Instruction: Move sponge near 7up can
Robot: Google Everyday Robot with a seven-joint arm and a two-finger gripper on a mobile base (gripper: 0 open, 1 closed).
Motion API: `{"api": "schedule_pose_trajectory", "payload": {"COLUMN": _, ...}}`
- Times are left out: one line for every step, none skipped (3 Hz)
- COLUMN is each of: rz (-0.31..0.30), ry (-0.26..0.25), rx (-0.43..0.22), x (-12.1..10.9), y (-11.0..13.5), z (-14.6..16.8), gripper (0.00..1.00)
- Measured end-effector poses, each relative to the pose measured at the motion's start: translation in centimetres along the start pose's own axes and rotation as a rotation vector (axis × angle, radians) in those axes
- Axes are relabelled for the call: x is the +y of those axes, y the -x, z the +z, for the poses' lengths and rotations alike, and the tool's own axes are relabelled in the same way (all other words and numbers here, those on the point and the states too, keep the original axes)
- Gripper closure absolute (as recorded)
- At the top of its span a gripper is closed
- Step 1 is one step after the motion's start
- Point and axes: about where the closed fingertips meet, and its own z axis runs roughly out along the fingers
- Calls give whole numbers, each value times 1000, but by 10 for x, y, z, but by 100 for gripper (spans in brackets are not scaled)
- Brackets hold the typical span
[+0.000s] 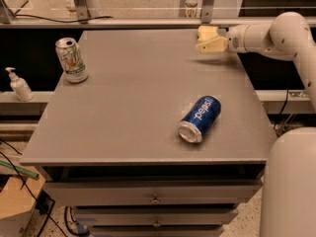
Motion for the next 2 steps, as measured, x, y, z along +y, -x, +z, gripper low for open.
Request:
{"api": "schedule_pose_trajectory", "payload": {"rz": 17, "ry": 10, "rx": 14, "x": -4, "y": -6, "z": 12, "gripper": 0}}
{"api": "schedule_pose_trajectory", "payload": {"rz": 5, "ry": 17, "rx": 22, "x": -5, "y": -5, "z": 20, "gripper": 18}}
